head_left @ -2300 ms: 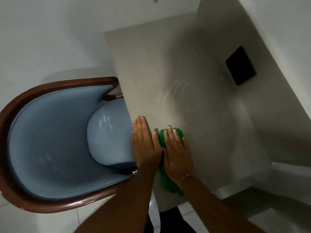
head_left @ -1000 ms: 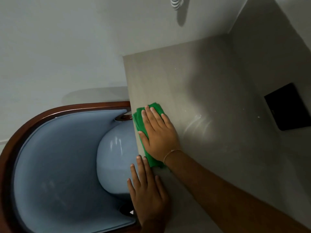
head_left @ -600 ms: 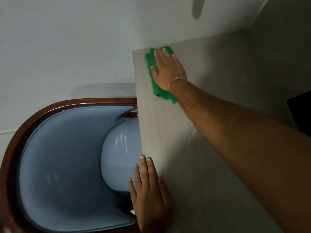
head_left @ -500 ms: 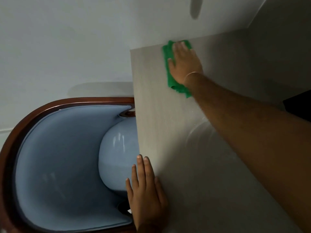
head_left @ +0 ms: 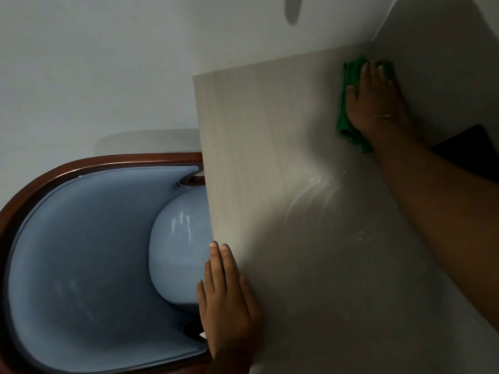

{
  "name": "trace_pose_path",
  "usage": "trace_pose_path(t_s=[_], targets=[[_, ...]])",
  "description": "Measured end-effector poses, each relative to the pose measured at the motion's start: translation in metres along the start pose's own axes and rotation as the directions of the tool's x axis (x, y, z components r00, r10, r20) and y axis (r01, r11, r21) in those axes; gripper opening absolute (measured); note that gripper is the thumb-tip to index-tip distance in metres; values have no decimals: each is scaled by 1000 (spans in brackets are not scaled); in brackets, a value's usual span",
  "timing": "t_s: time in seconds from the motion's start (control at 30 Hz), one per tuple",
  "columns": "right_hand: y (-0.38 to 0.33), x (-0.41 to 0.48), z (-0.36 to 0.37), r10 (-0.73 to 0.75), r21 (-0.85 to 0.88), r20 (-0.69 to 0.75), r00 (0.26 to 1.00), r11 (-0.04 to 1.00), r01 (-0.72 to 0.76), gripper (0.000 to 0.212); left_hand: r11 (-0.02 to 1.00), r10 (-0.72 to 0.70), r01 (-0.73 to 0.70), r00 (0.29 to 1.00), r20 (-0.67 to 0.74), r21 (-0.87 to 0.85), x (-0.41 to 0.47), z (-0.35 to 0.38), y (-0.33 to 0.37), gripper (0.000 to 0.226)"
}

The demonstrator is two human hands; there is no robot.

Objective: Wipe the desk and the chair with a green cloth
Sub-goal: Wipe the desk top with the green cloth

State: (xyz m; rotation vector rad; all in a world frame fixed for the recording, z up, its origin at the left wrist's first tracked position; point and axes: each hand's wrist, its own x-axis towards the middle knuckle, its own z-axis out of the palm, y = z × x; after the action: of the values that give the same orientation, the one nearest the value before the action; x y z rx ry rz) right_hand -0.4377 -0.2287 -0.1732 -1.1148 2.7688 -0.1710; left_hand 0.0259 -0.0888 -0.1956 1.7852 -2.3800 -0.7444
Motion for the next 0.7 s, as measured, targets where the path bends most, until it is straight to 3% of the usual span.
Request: trace_pose_path(t_s=[0.07,0.17,0.37,0.5,0.7], targets=[[-25,-22,6,-35,14,-12,999,999,35,69,1000,19,-19,1000,-7,-14,3,0,-2,68],[-77,-76,15,-208,6,-12,978,978,208,69,999,36,-37,999,-38,-26,4,1,-5,66],[-128,-210,42,-498,-49,68,865,864,501,69,999,49,-50,997,-68,-18,0,3,-3,67],[-94,-261,48,-492,-43,40,870,869,493,68,999,42,-42,997,-66,1,1,1,-1,67],[-11,-300,41,-320,-5,41,946,947,321,68,990,63,-57,997,-38,131,-3,-1,2,66]])
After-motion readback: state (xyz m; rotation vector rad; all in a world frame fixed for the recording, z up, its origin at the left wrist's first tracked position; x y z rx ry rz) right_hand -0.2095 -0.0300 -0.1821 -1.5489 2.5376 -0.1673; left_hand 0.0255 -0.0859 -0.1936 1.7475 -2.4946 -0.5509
